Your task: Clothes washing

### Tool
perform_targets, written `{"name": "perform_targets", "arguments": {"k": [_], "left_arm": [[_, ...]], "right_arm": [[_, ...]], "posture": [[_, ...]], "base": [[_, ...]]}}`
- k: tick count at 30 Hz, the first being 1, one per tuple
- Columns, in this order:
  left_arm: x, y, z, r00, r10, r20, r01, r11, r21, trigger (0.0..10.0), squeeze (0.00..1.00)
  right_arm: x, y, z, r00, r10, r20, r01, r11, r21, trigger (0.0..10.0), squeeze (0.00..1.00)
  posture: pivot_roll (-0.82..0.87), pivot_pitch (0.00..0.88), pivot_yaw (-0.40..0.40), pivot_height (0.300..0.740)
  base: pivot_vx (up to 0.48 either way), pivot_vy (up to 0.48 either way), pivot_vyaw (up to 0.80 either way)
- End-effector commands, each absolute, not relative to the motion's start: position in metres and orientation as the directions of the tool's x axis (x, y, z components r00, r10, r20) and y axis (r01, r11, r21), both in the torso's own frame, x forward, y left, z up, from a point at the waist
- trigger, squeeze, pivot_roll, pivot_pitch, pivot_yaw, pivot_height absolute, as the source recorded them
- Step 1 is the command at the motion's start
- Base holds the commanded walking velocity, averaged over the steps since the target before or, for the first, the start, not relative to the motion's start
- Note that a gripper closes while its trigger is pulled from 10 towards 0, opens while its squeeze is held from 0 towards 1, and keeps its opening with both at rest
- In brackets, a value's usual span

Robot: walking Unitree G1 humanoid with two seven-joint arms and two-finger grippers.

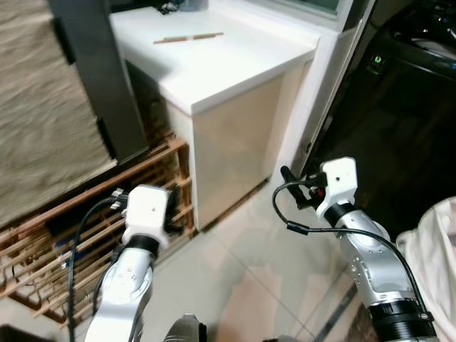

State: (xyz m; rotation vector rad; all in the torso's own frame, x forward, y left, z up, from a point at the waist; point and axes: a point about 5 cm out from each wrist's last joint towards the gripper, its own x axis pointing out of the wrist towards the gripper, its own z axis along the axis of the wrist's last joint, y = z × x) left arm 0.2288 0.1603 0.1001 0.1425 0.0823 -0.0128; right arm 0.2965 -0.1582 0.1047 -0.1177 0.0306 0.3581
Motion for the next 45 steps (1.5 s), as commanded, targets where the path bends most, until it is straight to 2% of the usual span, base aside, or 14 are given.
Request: {"name": "perform_targets", "arguments": {"k": [1,2,4,6,9,19,25,33,45], "left_arm": [[0.220,0.181,0.086,0.988,0.095,-0.122,-0.078,0.987,0.138,10.0,0.00],[0.220,0.181,0.086,0.988,0.095,-0.122,-0.078,0.987,0.138,10.0,0.00],[0.201,0.195,0.070,0.975,0.149,-0.166,-0.132,0.985,0.108,10.0,0.00],[0.192,0.199,0.063,0.968,0.176,-0.177,-0.157,0.981,0.113,10.0,0.00],[0.191,0.197,0.063,0.969,0.180,-0.169,-0.160,0.980,0.120,10.0,0.00],[0.205,0.193,0.063,0.978,0.172,-0.114,-0.150,0.971,0.184,10.0,0.00],[0.209,0.195,0.055,0.978,0.155,-0.139,-0.138,0.982,0.126,10.0,0.00],[0.217,0.190,0.066,0.983,0.167,-0.075,-0.160,0.983,0.094,10.0,0.00],[0.217,0.185,0.067,0.982,0.174,-0.068,-0.169,0.983,0.072,10.0,0.00]], "right_arm": [[0.286,-0.167,0.082,0.930,0.348,-0.122,-0.364,0.919,-0.153,10.0,0.26],[0.286,-0.167,0.082,0.930,0.348,-0.122,-0.364,0.919,-0.153,10.0,0.26],[0.280,-0.180,0.064,0.930,0.304,-0.205,-0.343,0.919,-0.195,10.0,0.22],[0.277,-0.187,0.057,0.933,0.276,-0.232,-0.319,0.932,-0.173,10.0,0.09],[0.277,-0.188,0.055,0.929,0.286,-0.235,-0.328,0.930,-0.166,10.0,0.07],[0.286,-0.180,0.050,0.927,0.306,-0.218,-0.343,0.926,-0.158,10.0,0.07],[0.285,-0.176,0.042,0.918,0.314,-0.243,-0.356,0.922,-0.151,10.0,0.07],[0.290,-0.168,0.043,0.908,0.356,-0.222,-0.392,0.909,-0.142,10.0,0.07],[0.291,-0.164,0.040,0.898,0.377,-0.228,-0.413,0.900,-0.137,10.0,0.08]], "posture": [[-0.03,0.004,-0.036,0.740],[-0.03,0.004,-0.036,0.740],[-0.02,0.004,-0.043,0.740],[-0.02,0.004,-0.043,0.740],[0.00,0.006,-0.052,0.740],[0.01,0.005,-0.055,0.740],[0.01,0.005,-0.062,0.740],[0.01,0.002,-0.070,0.740],[0.01,0.008,-0.068,0.740]], "base": [[0.000,0.000,0.65],[0.000,0.000,0.65],[0.000,0.000,0.65],[0.000,0.000,0.00],[0.000,0.000,0.00],[0.000,0.000,0.00],[0.000,0.000,0.00],[0.409,0.040,0.00],[0.417,0.100,0.00]]}}
